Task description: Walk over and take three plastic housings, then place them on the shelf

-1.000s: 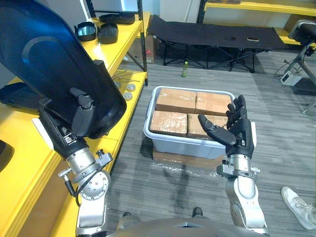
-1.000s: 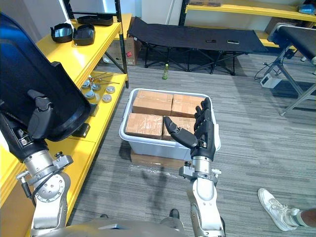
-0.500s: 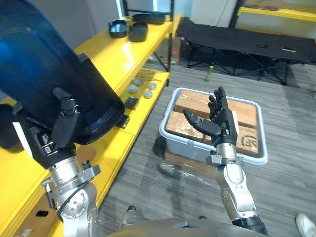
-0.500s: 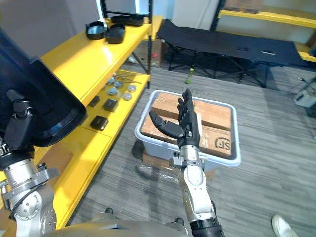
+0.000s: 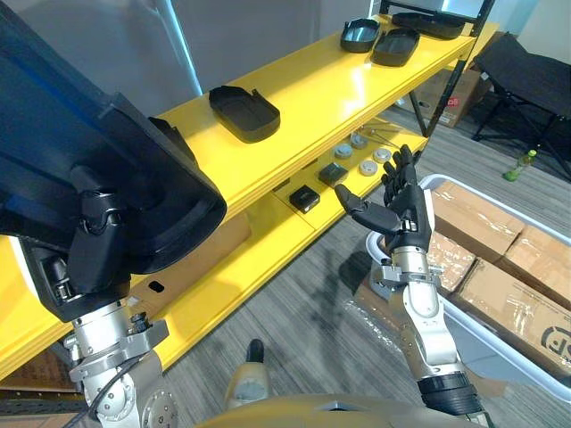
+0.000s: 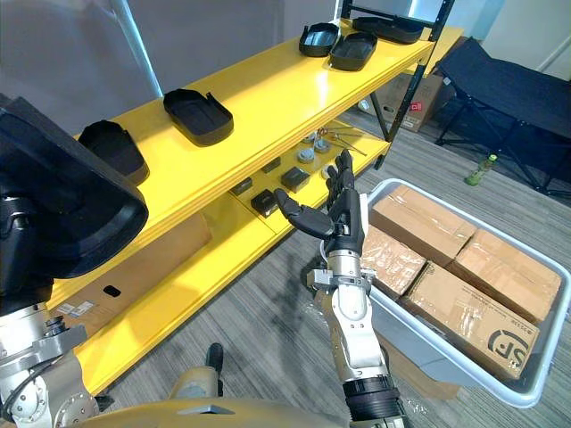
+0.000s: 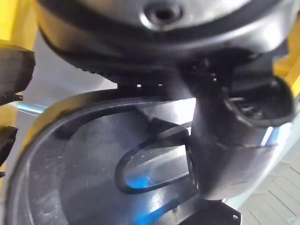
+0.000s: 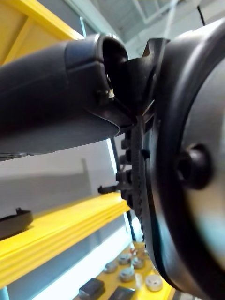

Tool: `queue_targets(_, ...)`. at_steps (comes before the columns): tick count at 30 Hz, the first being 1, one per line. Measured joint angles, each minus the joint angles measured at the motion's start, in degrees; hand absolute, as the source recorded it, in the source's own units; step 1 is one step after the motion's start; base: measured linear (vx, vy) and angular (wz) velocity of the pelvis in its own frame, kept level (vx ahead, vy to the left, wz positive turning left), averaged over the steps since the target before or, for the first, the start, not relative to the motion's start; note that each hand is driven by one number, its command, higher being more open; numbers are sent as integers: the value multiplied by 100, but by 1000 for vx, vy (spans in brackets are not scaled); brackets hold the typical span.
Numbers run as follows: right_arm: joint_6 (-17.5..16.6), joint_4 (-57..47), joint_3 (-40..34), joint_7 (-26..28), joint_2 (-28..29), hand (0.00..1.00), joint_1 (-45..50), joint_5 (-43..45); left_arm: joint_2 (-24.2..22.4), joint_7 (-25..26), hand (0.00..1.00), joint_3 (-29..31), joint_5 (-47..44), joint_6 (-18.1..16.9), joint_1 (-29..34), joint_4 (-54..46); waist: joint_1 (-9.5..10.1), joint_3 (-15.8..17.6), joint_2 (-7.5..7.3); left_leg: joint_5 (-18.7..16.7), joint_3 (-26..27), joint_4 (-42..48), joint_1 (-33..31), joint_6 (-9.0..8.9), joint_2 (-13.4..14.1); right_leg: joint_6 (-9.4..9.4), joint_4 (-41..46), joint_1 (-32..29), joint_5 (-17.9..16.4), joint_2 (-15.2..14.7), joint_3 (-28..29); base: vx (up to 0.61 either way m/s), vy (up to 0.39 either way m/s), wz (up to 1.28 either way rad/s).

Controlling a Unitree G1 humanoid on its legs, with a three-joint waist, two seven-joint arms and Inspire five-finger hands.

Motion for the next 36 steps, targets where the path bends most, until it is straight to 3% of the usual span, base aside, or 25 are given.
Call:
queue_targets(2, 0, -35, 13, 4, 155, 100, 18, -39, 199, -256, 0, -103, -97, 2, -145, 10, -94, 44, -141, 50, -63, -91, -9, 59, -141, -45, 417, -314, -476, -12, 763, -78, 24, 26)
queue_targets(4, -8, -66, 12, -59, 171, 100, 20, -242, 253, -472, 0, -176, -206, 2, -222, 27, -183, 38, -199, 140, -162, -235, -8, 71, -255, -100, 579, -423, -646, -16, 1053, -46, -13, 41)
queue_targets(9, -11, -160, 7, -170, 178, 100, 27, -247, 298, -705, 0, -475, -221, 4, -494, 74, -181, 58, -215, 372, -242, -411, 23, 8, -293, 21, 634, -422, -583, 3, 1129, 7, -24, 17)
queue_targets(17, -11, -170, 125, 212, 100, 100, 121, -232, 272, -193, 0, -749, -100, 55, -422, 280, -293, 165, -113, 394, -217, -409, 43, 77, -253, -38, 671, -433, -682, 38, 1180, -68, -4, -1)
queue_targets(21, -43, -170, 482, 262, 92, 100, 104, -220, 268, -120, 0, -601, 3, 107, -297, 279, -115, 246, -224, 316, -219, -304, 2, 33, -298, -23, 686, -413, -730, -21, 1163, -54, 22, 3)
queue_targets(23, -44, -170, 617, 256, 95, 100, 28, -220, 270, -166, 0, -427, 11, 133, -289, 275, 26, 308, -346, 192, -235, -41, -126, 118, -403, -48, 690, -378, -755, -126, 1116, 18, 73, 16)
queue_targets(25, -45, -179, 677, 188, 138, 100, -78, -237, 282, -226, 0, -210, 17, 150, -282, 240, 178, 388, -574, -243, -136, 720, -381, 325, -700, -204, 565, -191, -803, -408, 1042, 77, 145, 24)
queue_targets(26, -48, -183, 672, 173, 136, 100, -54, -239, 273, -261, 0, -164, 23, 150, -253, 236, 205, 382, -608, -622, 33, 1113, -410, 481, -873, -571, 570, 15, -755, -440, 947, 180, 174, 51)
queue_targets(27, -70, -181, 684, 159, 76, 100, -44, -250, 228, -279, 0, -123, 37, 154, -250, 243, 170, 331, -470, -928, -119, 1376, -456, 525, -953, -1240, 1551, -253, -440, -621, 1112, 214, 254, 65)
queue_targets(28, -84, -181, 684, 157, 71, 100, -19, -268, 241, -282, 0, -110, 42, 154, -239, 237, 134, 267, -447, -956, -218, 1354, -453, 568, -997, -1311, 2058, -553, -124, -719, 1289, 191, 241, 75)
queue_targets(29, -131, -180, 669, 175, 97, 100, -33, -344, 353, -271, 0, -20, 116, 148, -240, 193, 112, 193, -472, -986, -295, 1178, -368, 612, -1045, -1196, 2761, -1007, 434, -755, 1811, 151, 224, 51)
queue_targets(30, -190, -181, 668, 202, 109, 100, -61, -353, 449, -240, 0, 17, 138, 147, -256, 161, 103, 199, -459, -992, -368, 1114, -359, 623, -1078, -1002, 3074, -1216, 396, -683, 2054, 270, 134, 67)
queue_targets(31, -310, -180, 691, 296, 150, 100, -176, -378, 553, -171, 0, 118, 141, 154, -367, 174, 23, 194, -518, -953, -667, 1039, -311, 812, -1108, -785, 3651, -1523, -145, -342, 2364, 374, 107, 86)
queue_targets(32, -332, -180, 686, 413, 85, 100, -378, -393, 591, -103, 0, 174, 139, 165, -517, 331, -14, 228, -476, -905, -930, 807, -2, 896, -1140, -780, 3690, -1658, -769, 183, 2479, 376, 76, 87)
queue_targets(33, -345, -181, 680, 439, 54, 100, -473, -400, 590, -78, 0, 171, 132, 172, -563, 386, -16, 242, -450, -903, -997, 716, 137, 901, -1145, -833, 3532, -1693, -921, 388, 2489, 302, 76, 81)
queue_targets(34, -417, -202, 652, 436, 11, 100, -659, -421, 604, -67, 0, 161, 133, 171, -667, 487, -44, 236, -423, -921, -1169, 609, 304, 923, -1181, -1005, 3135, -1861, -1057, 749, 2557, 248, 41, 78)
queue_targets(36, -511, -356, 602, 341, -92, 100, -837, -421, 640, -64, 0, 100, 134, 170, -879, 615, -145, 244, -395, -974, -1506, 622, 335, 934, -1252, -1031, 2616, -2199, -1070, 1139, 2915, 227, -11, 110)
